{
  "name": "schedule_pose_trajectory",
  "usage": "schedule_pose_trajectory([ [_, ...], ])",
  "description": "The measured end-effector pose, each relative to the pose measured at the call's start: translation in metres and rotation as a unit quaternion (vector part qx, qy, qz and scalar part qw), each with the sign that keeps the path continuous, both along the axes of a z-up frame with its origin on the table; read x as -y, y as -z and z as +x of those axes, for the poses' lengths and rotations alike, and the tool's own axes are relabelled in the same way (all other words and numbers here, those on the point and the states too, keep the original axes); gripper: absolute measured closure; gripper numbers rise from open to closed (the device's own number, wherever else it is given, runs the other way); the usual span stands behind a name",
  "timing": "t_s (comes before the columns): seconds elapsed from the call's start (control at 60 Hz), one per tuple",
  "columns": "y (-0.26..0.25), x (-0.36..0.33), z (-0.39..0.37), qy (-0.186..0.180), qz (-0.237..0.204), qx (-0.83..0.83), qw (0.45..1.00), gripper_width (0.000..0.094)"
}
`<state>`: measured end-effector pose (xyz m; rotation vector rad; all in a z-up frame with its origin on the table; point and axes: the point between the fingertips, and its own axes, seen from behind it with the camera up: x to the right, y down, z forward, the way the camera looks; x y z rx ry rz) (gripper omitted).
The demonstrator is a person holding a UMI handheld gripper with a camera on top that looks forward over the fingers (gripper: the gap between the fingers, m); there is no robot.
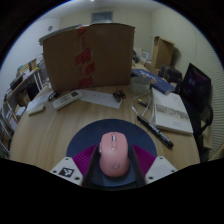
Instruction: Arrange mouse
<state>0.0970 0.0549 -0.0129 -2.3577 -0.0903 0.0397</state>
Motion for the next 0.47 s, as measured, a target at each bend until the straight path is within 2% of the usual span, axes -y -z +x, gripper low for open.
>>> schedule_pose_trajectory([
  [0.033,-0.005,0.004,-0.001,0.005,-0.003,-0.008,1.000,0.0176],
  [0.083,-0.016,0.014,0.002,0.023,-0.002,-0.010,1.000,0.0135],
  [0.25,-0.072,0.084,0.000,0.087,0.008,0.006,0.996,0.0148],
  [0.467,-0.139,0.190,-0.048,0.135,0.012,0.002,0.991,0.0154],
])
